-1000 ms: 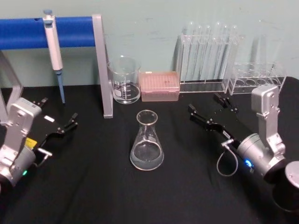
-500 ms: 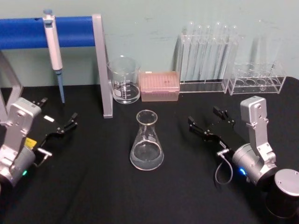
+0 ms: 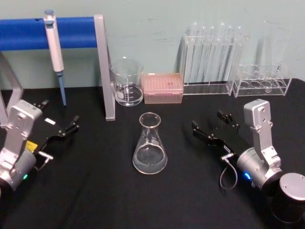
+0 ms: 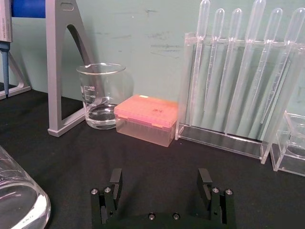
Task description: Grasp the erlenmeyer flask with one hand, shake it three times, then place it back.
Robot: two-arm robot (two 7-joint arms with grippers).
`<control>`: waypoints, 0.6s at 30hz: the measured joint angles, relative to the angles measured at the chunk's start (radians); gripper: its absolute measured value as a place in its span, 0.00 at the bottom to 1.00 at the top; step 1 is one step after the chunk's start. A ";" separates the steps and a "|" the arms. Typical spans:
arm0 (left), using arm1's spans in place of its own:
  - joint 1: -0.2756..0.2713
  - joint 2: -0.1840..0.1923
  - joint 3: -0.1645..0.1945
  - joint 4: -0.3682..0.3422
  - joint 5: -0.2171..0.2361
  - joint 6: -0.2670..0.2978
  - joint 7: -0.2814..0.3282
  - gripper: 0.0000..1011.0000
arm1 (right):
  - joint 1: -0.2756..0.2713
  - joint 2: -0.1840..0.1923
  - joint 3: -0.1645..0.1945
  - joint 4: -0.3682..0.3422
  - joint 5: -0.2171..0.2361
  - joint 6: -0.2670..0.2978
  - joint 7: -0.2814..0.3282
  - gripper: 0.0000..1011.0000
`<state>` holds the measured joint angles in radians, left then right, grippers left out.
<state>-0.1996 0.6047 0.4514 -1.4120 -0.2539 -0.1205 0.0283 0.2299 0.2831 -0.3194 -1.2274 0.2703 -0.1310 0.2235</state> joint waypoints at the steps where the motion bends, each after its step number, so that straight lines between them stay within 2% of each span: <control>1: 0.000 0.000 0.000 0.000 0.000 0.000 0.000 0.99 | 0.000 0.000 0.000 0.000 0.000 0.000 0.000 0.99; 18: 0.000 0.000 0.000 0.000 0.000 0.000 0.000 0.99 | -0.001 0.002 -0.002 -0.003 0.005 -0.001 0.001 0.99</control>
<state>-0.1995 0.6047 0.4513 -1.4120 -0.2539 -0.1205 0.0283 0.2287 0.2847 -0.3211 -1.2307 0.2751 -0.1316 0.2243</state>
